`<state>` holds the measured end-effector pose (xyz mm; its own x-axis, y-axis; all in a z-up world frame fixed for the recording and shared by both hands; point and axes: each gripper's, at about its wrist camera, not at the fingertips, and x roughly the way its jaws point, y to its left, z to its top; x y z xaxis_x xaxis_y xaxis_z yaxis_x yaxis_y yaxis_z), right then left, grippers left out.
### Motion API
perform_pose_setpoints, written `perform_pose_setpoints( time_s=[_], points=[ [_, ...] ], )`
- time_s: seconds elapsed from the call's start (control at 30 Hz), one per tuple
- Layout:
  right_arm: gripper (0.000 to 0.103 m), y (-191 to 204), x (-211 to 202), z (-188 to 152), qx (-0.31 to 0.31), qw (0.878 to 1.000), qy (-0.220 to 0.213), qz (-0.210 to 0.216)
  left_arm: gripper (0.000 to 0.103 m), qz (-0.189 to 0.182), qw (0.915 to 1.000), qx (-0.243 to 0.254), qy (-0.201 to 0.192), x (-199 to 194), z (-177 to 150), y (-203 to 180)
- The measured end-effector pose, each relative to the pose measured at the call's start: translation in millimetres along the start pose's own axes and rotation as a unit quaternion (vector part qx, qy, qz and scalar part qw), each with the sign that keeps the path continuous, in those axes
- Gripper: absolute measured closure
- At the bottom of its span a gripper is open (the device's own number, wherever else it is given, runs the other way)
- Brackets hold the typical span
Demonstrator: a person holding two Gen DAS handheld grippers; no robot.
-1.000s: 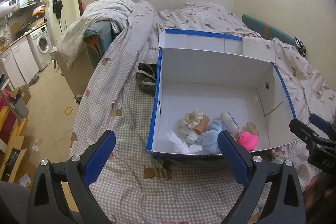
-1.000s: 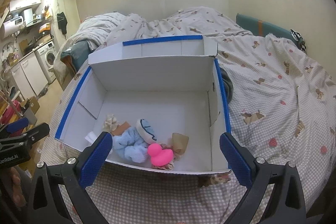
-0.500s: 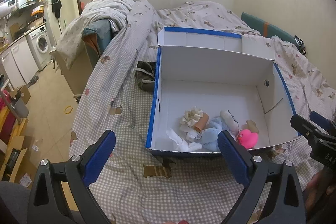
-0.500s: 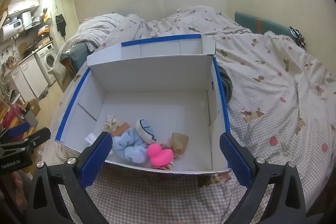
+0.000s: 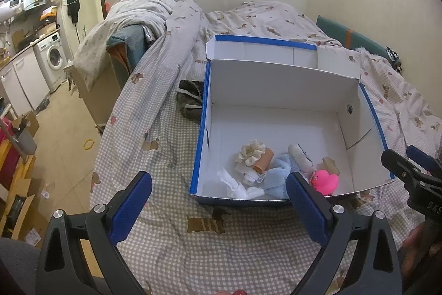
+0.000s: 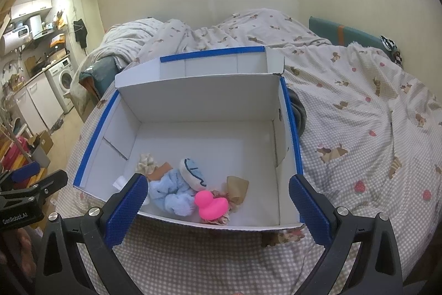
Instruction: Organize soft objects
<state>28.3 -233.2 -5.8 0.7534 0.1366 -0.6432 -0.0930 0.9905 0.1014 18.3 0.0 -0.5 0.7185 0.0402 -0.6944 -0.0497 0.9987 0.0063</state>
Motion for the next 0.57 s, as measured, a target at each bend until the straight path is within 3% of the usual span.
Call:
perform_pose_setpoints(
  time_s=[0.57],
  points=[
    [0.0, 1.9, -4.9, 1.8, -0.008, 1.0, -0.007, -0.002, 0.006, 0.004, 1.0, -0.002, -0.001, -2.6, 1.5, 1.9]
  ],
)
